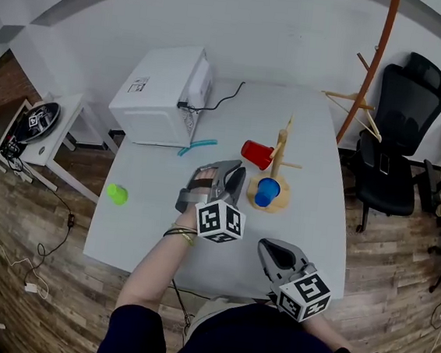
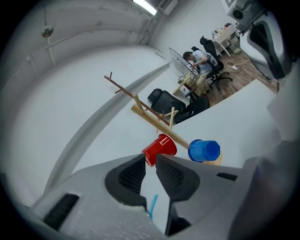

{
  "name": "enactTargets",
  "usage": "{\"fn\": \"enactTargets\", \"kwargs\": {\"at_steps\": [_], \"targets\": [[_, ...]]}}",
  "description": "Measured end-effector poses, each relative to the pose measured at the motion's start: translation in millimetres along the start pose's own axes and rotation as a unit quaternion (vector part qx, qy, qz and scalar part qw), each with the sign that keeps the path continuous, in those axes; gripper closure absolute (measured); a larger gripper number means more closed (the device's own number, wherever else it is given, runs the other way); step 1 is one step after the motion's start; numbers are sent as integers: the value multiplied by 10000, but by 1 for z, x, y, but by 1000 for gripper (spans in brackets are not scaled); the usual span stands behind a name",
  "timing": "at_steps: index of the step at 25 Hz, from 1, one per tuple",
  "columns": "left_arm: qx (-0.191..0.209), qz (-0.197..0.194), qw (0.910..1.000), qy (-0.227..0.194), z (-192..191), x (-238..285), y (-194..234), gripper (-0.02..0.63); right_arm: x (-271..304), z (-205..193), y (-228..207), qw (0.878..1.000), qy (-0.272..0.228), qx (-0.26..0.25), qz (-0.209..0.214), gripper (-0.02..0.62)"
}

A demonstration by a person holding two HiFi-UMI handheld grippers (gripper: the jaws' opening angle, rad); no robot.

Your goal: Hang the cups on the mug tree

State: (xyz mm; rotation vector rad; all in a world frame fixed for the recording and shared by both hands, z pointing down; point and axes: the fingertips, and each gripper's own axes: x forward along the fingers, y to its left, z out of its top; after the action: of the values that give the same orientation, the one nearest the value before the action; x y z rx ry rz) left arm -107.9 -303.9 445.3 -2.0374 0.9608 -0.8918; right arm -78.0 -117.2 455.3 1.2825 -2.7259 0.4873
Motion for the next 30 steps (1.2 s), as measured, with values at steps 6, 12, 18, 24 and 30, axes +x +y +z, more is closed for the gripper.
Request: {"fn": "enactTargets", "kwargs": {"at_steps": [6, 12, 18, 24, 30], "targets": [[-614, 224, 9978, -139, -6, -15, 0, 565, 6, -1, 6, 10000, 18, -18, 83, 566], [-1224, 377, 9916, -183, -14, -34, -3, 586, 14, -2, 13, 9998, 42, -40, 183, 566], [-1935, 344, 9804, -154, -21, -49, -13, 586, 20, -3, 18, 9994, 91, -57, 326, 566], [-2525, 412, 9667, -31, -24, -63, -22, 588, 21, -2, 18, 9987, 137, -74, 484, 566], [-3127, 672, 9475, 4, -16, -78, -30, 586, 10, 0, 9, 9979, 143, -62, 625, 566]]}}
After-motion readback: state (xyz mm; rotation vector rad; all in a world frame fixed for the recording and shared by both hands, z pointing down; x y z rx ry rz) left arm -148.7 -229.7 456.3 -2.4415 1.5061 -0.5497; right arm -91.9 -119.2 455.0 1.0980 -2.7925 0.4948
